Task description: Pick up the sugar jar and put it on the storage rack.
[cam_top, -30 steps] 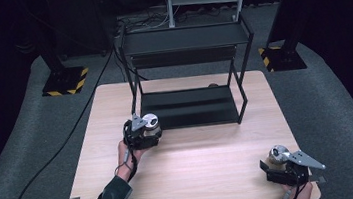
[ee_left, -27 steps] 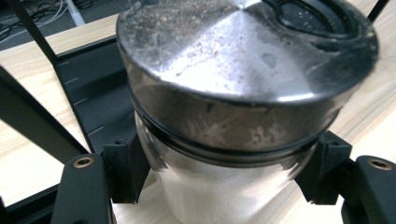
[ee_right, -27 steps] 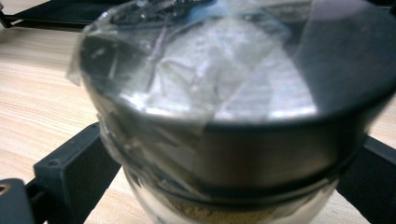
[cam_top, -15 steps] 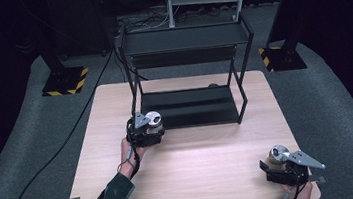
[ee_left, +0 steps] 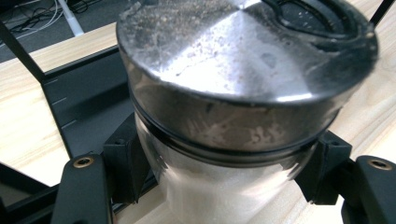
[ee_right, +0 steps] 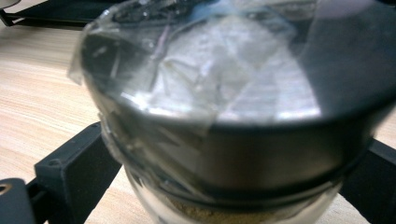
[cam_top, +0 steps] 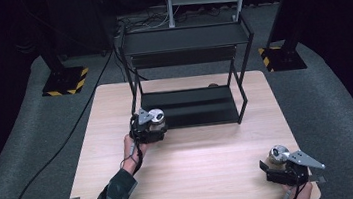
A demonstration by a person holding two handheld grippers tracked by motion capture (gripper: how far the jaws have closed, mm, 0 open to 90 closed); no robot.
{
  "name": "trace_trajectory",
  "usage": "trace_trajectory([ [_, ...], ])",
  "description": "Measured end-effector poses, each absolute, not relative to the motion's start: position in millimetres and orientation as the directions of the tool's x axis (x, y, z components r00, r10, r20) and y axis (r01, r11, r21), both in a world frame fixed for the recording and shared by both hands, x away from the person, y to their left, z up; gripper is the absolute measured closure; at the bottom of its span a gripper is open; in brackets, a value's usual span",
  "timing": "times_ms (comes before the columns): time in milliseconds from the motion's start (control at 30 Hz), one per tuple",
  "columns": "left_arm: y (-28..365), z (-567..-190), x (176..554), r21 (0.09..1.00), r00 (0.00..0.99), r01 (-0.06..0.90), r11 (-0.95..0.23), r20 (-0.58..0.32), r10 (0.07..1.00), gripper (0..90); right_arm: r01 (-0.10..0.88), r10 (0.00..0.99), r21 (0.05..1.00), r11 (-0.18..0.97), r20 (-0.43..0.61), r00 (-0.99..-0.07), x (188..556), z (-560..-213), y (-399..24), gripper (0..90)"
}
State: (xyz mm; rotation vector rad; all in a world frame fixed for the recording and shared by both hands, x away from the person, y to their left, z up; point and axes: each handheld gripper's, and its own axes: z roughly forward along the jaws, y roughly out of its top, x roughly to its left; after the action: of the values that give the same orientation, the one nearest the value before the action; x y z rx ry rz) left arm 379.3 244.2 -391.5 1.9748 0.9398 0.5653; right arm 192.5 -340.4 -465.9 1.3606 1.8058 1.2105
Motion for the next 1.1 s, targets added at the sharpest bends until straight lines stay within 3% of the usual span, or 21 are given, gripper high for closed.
trace_trajectory([
  [1100,226,-390,401,0.841,0.618,0.405,-0.358,0.036,0.785,30.0,0.428,0.944,0.901,0.074,0.076,-0.322,192,-466,-341,1.0],
])
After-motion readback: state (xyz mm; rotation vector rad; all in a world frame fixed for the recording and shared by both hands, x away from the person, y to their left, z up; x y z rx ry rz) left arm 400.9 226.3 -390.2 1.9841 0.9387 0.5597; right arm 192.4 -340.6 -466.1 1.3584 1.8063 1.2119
